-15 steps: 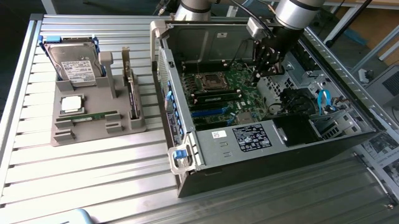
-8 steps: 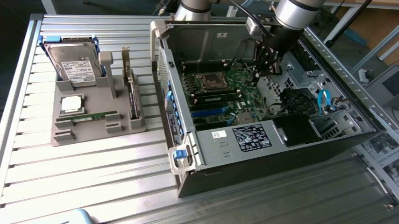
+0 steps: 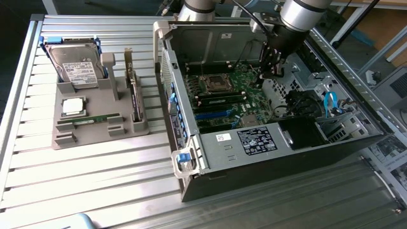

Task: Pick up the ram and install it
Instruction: 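Press down the ram until it locks into place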

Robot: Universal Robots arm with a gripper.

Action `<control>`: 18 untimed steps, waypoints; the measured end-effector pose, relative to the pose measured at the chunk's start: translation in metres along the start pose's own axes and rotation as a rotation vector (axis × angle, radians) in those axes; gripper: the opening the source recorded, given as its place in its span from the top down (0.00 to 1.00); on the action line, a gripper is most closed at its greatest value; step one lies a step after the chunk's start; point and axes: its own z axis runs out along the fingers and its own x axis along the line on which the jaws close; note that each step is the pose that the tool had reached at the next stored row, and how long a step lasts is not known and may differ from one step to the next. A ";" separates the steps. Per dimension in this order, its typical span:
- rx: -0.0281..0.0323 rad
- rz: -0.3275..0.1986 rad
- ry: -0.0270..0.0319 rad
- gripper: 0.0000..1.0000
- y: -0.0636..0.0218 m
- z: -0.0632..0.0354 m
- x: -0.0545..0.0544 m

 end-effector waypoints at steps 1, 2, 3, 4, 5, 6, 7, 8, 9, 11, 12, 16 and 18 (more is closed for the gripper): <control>-0.0004 0.026 -0.0014 0.89 0.0000 0.0003 0.000; -0.0007 0.048 -0.0023 0.89 0.0000 0.0004 0.000; -0.0010 0.062 -0.0031 0.89 0.0000 0.0005 0.000; -0.0012 0.074 -0.0036 0.89 0.0000 0.0005 0.000; -0.0013 0.085 -0.0041 0.89 -0.0001 0.0006 0.000; -0.0016 0.102 -0.0049 0.89 -0.0001 0.0007 0.000; -0.0020 0.128 -0.0063 0.89 0.0000 0.0008 0.000; -0.0022 0.142 -0.0068 0.89 -0.0001 0.0009 0.000; -0.0024 0.156 -0.0076 0.89 -0.0001 0.0010 0.000; -0.0029 0.184 -0.0089 0.89 -0.0001 0.0012 0.000; -0.0031 0.197 -0.0096 0.89 -0.0001 0.0012 0.000; -0.0040 0.257 -0.0124 0.89 -0.0001 0.0016 0.000; -0.0044 0.284 -0.0137 0.89 -0.0001 0.0017 0.000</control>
